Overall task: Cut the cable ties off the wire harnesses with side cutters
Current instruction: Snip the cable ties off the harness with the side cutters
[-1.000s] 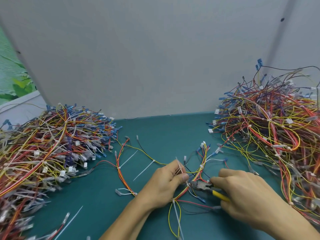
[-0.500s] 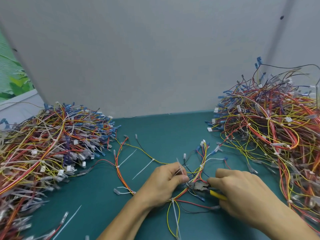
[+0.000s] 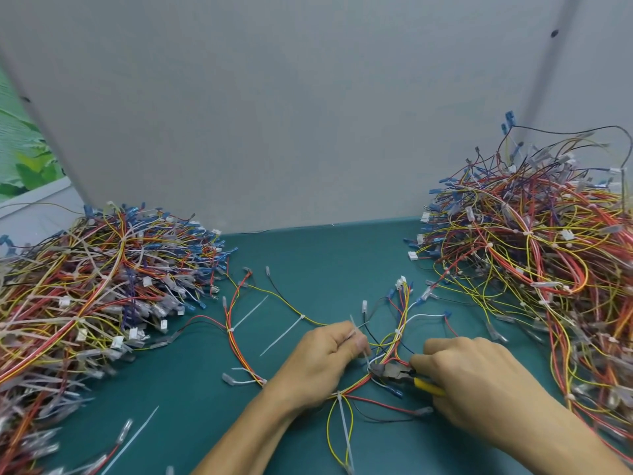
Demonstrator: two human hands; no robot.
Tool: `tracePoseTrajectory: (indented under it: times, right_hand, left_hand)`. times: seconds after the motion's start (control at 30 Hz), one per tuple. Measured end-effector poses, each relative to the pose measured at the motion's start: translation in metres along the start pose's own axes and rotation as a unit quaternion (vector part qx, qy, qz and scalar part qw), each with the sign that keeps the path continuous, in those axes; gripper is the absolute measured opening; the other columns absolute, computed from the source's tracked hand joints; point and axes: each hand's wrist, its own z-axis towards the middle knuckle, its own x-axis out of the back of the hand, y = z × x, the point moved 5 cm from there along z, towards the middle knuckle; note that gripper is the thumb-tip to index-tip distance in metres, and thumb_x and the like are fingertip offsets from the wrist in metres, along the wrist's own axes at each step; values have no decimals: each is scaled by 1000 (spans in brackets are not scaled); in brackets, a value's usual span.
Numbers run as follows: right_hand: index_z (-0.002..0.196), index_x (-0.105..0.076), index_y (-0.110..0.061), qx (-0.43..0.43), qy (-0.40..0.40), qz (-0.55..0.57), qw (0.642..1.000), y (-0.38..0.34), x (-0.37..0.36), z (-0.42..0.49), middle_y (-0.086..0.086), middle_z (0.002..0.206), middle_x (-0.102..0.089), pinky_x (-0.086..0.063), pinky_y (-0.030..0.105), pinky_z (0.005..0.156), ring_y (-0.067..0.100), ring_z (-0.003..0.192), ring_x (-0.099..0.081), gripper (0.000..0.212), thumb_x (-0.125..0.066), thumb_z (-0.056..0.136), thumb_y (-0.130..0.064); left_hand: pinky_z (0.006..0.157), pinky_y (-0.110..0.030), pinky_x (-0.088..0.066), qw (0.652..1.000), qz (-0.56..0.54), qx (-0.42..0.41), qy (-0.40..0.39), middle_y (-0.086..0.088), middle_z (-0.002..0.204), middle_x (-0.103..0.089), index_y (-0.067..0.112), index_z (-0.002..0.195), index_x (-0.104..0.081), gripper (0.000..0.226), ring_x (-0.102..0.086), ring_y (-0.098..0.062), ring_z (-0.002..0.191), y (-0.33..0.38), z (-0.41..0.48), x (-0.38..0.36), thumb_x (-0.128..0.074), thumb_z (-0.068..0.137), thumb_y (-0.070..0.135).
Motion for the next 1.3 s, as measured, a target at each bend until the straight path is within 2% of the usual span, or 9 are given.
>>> tracePoseTrajectory:
  times: [0.1, 0.27, 0.43, 0.63, 0.8, 0.93, 1.07, 1.13, 1.3]
  right_hand:
    - [90, -40, -28, 4, -9, 5, 1000, -1, -1, 0, -7, 88, -36, -30, 30, 62, 28, 93, -57, 4, -43, 87, -28]
    - [91, -43, -26, 4, -13, 14, 1000, 0, -4, 0, -6, 98, -51, -31, 29, 62, 28, 94, -57, 7, -44, 84, -26]
    - [98, -46, -25, -4, -6, 20, 1000, 0, -3, 0, -6, 101, -51, -32, 29, 62, 27, 96, -57, 14, -45, 85, -30]
    - [105, -44, -27, -32, 47, 21, 998, 6, 6, -3, -8, 105, -48, -36, 32, 66, 23, 100, -57, 20, -39, 90, -38]
    - [109, -42, -28, -66, 58, 5, 996, 10, 13, -5, -9, 106, -46, -32, 32, 62, 21, 100, -57, 24, -41, 86, -34]
    - [103, -39, -27, -59, 77, 19, 995, 3, 16, -7, -8, 104, -45, -31, 32, 61, 22, 96, -56, 18, -39, 88, -36]
    - [89, -48, -26, -11, 102, 34, 994, -8, 18, -7, -6, 87, -50, -34, 31, 52, 24, 74, -60, 14, -56, 85, -36]
    - [81, -55, -24, 5, 112, 48, 993, -14, 21, -7, -5, 78, -52, -34, 32, 46, 27, 64, -60, 16, -69, 75, -29]
    - [84, -54, -27, 30, 83, 26, 996, -27, 18, -6, -7, 84, -52, -30, 31, 49, 20, 72, -60, 19, -67, 71, -32]
  left_hand:
    - [47, -15, -27, 1000, -23, 15, 1, 17, 46, -43, 29, 75, -60, 27, -38, 2, 43, -3, 1, -1, -45, 97, 33]
    - [47, -24, -26, 998, -58, 37, 15, 11, 44, -35, 31, 70, -60, 27, -30, -5, 44, -5, 0, -1, -42, 87, 43]
    - [46, -22, -23, 978, -198, 66, 19, 9, 47, -31, 9, 80, -57, 31, -26, -8, 44, -6, -2, -2, -37, 102, 18]
    - [52, -25, -40, 954, -283, 72, 67, -1, 59, -57, 6, 93, -57, 27, -47, -13, 52, -3, -5, 13, -31, 100, 2]
    - [46, -23, -34, 975, -211, 57, 53, 5, 54, -44, 10, 90, -60, 28, -34, -9, 46, 7, -10, 29, -34, 95, -1]
    - [47, -18, -25, 999, 28, -26, -17, 10, 46, -33, 24, 79, -68, 13, -26, -8, 46, 18, -21, 35, -56, 79, 19]
    - [57, -20, -43, 977, 190, -40, -86, 8, 58, -58, 31, 89, -65, 12, -44, -3, 52, 7, -34, 26, -69, 79, 27]
    - [63, -20, -45, 971, 218, -31, -92, 9, 69, -65, 34, 95, -63, 20, -50, 1, 59, 0, -36, 24, -71, 77, 36]
    - [56, -23, -37, 967, 230, -49, -103, 15, 55, -49, 36, 97, -58, 38, -42, -3, 54, -3, -37, 22, -74, 66, 53]
